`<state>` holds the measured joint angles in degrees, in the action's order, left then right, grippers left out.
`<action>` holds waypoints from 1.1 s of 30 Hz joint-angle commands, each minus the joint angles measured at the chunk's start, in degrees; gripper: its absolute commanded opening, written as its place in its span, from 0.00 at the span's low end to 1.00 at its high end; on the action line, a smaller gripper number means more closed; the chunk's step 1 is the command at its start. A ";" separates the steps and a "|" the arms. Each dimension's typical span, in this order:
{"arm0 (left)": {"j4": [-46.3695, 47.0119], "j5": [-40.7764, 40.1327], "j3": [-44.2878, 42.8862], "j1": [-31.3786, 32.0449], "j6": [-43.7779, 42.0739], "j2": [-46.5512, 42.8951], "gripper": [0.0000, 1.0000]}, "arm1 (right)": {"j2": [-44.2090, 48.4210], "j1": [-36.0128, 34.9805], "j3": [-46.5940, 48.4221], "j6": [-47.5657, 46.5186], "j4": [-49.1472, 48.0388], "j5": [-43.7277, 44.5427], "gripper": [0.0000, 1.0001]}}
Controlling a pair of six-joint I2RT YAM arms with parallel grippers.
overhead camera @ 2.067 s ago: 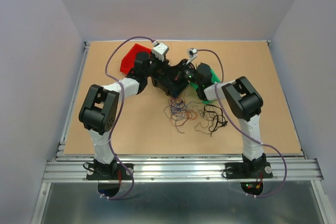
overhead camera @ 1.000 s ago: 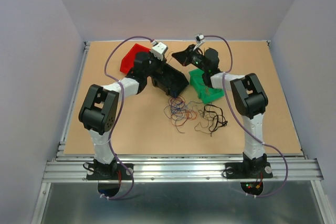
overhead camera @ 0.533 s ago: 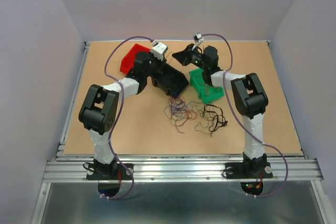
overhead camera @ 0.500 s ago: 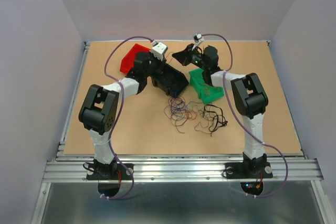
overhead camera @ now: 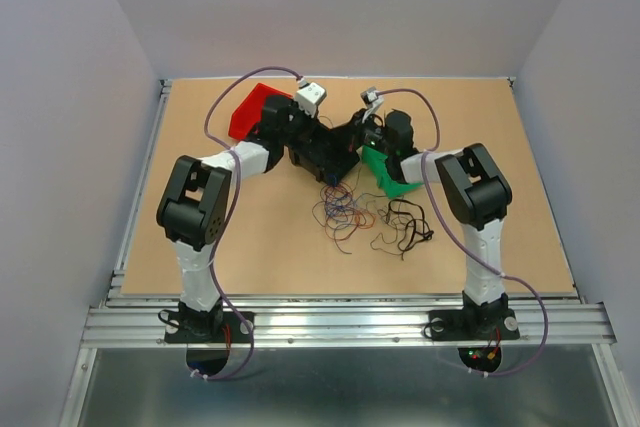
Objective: Untangle the cables
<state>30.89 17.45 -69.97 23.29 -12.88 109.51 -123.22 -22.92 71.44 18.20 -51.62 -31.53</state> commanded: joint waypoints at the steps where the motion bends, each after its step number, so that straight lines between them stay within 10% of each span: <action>1: -4.52 2.06 -4.99 0.62 -2.32 1.31 0.00 | 4.39 -1.51 -3.50 -4.22 -3.32 0.85 0.01; 12: -15.59 -8.39 -11.84 2.46 -6.18 3.95 0.16 | 4.04 -5.82 -1.66 -11.78 7.75 9.02 0.01; 17: -10.60 -7.08 -6.58 1.50 -6.01 -1.22 0.76 | 3.16 -6.00 -0.25 -11.78 10.47 9.73 0.01; 33: -3.12 -6.91 -1.48 -2.98 3.39 -8.09 0.76 | -5.53 -8.63 16.88 -12.21 27.17 14.12 0.01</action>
<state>22.96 8.97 -72.62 21.98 -12.93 105.51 -126.02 -29.98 82.06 7.42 -30.76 -19.73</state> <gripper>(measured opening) 0.767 0.012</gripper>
